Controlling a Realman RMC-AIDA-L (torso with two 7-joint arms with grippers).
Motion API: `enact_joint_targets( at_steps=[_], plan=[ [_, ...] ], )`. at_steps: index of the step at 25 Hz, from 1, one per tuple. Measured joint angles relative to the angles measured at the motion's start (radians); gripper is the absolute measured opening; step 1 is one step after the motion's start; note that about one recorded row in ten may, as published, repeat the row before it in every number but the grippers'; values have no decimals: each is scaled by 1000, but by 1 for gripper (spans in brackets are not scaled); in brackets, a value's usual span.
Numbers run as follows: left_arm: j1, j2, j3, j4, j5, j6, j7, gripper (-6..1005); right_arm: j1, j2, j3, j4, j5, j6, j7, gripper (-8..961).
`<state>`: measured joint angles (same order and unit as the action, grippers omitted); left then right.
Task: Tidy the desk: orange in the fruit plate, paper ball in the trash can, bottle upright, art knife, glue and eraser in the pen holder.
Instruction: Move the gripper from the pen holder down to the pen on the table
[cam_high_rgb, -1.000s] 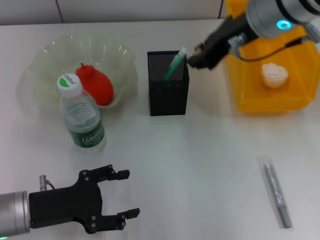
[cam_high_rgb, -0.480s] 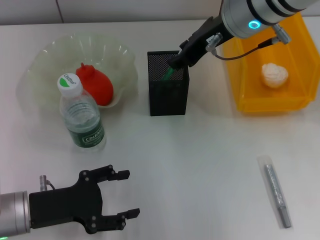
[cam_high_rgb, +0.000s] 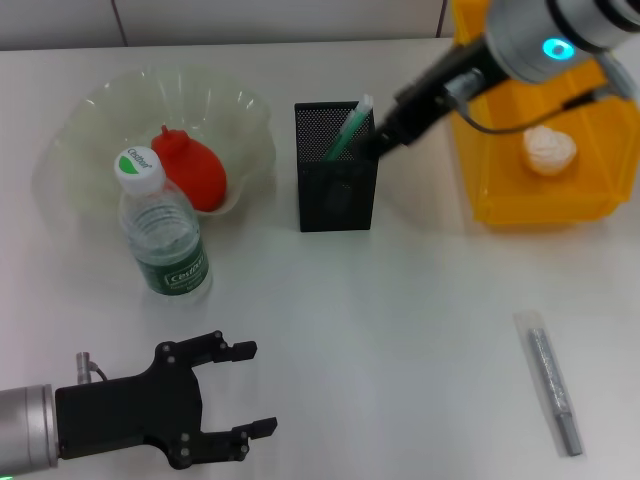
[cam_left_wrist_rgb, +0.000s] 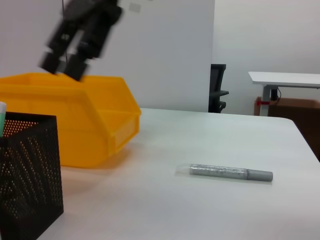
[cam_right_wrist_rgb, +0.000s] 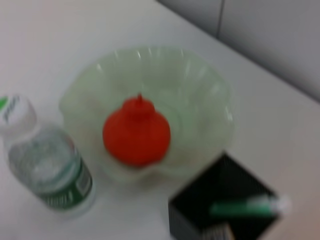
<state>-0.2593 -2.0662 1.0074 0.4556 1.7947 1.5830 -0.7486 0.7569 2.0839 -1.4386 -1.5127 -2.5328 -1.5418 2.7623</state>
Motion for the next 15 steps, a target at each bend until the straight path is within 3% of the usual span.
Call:
enact_joint_targets(
  at_steps=[4, 5, 6, 10, 15],
  plan=[
    [1, 1, 1, 0, 0, 0, 0, 802, -76, 2, -24, -78, -43, -65, 45, 815],
    [0, 1, 5, 0, 0, 0, 0, 802, -126, 3, -61, -120, -83, -89, 79, 840],
    [0, 1, 5, 0, 0, 0, 0, 802, -126, 3, -61, -120, -83, -89, 79, 837],
    [-4, 2, 5, 4, 0, 2, 0, 802, -244, 4, -133, -199, -147, -147, 139, 827],
    [-7, 1, 5, 7, 0, 5, 0, 802, -328, 4, -146, -197, -151, -157, 152, 815]
  ],
)
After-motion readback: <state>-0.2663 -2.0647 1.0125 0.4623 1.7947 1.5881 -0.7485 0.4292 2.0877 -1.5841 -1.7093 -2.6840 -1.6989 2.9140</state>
